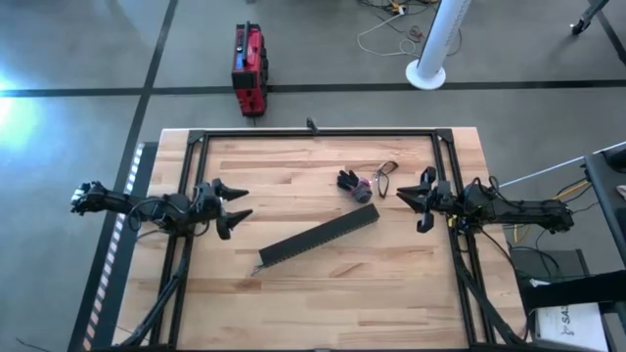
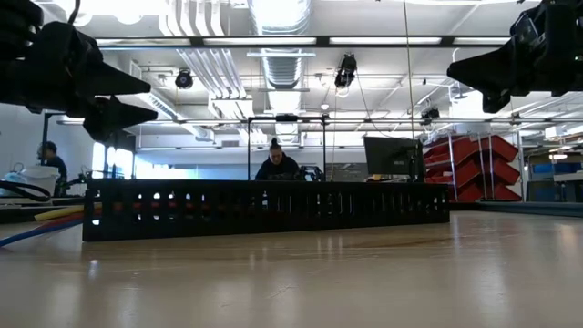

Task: Ziptie cables
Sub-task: Return to Home Position

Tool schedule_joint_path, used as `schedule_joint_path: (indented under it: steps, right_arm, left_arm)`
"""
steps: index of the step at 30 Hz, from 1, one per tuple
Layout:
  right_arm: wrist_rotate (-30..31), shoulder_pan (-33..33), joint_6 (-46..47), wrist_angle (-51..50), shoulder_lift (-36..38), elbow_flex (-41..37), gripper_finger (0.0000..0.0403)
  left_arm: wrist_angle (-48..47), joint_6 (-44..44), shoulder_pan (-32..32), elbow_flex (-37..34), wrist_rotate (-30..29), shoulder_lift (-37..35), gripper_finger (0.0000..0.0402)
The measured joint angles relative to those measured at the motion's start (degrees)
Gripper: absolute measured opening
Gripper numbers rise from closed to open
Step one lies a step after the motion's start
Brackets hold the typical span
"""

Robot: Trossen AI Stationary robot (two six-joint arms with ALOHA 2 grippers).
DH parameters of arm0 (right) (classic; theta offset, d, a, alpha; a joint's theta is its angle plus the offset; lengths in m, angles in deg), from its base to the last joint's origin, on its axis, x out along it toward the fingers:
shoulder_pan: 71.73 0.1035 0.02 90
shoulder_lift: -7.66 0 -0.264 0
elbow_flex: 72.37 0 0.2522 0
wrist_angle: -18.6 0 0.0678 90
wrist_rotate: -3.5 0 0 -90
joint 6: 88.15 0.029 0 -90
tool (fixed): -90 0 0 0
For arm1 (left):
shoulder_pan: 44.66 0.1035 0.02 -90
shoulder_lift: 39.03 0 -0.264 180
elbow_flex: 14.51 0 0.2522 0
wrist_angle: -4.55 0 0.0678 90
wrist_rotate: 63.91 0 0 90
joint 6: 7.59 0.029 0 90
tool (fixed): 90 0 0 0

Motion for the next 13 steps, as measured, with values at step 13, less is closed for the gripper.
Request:
schedule_joint_path:
  steps: [13]
  right_arm:
    - [0.0,0.0,0.0,0.0,0.0,0.0,0.0071]
  left_arm:
    - [0.0,0.0,0.0,0.0,0.0,3.7,0.0318]
